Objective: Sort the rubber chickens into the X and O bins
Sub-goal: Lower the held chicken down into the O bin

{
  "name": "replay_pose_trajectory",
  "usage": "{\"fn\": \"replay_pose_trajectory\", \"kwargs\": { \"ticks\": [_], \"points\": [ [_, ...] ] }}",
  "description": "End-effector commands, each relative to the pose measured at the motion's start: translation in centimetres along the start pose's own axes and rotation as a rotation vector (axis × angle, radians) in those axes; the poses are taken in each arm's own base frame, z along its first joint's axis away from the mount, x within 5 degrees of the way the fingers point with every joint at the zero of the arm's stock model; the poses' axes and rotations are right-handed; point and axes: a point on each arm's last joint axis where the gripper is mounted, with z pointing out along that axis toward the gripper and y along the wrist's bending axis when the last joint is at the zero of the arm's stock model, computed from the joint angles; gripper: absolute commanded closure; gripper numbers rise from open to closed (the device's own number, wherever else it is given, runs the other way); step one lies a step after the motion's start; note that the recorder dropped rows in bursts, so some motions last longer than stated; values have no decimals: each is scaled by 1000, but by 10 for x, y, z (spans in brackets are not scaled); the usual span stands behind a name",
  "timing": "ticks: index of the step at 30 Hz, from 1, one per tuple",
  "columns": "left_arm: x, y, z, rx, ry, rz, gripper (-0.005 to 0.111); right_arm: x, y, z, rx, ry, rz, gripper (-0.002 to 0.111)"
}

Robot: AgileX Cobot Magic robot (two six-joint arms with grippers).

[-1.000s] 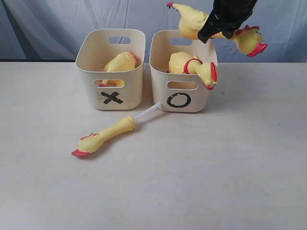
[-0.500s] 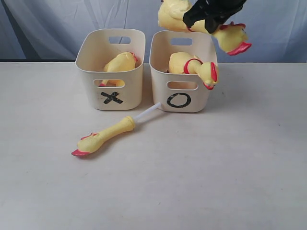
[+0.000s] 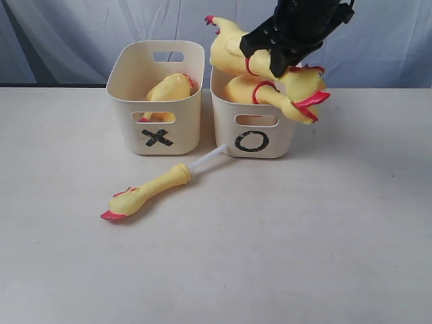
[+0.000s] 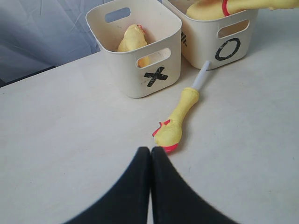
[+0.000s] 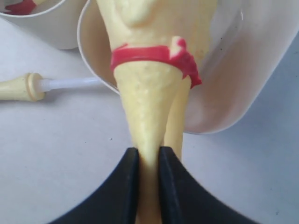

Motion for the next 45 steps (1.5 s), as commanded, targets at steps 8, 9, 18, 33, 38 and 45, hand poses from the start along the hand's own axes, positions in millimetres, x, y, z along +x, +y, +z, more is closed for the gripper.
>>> {"fn": "replay_pose_trajectory", "kwargs": {
  "ticks": [8,9,18,33,38,45],
  "points": [
    [0,0,-1,-5,-15,-3,106,-2,-2,-3,2,-29,41,109],
    [0,0,-1,-5,-15,-3,106,-2,-2,-3,2,-29,43,109],
    [0,0,-1,-5,-15,-3,106,0,-3,-28,21,-79,22,109],
    [-1,0,-1,-6,-19,-3,106,0,-4,-24,38,-68,21,109],
    [-1,0,-1,-6,-19,-3,106,0,-9,-10,81,-33,10,109],
    [-1,0,-1,-6,-21,-3,106,1,-20,-10,201,-15,-20,109]
  ]
}}
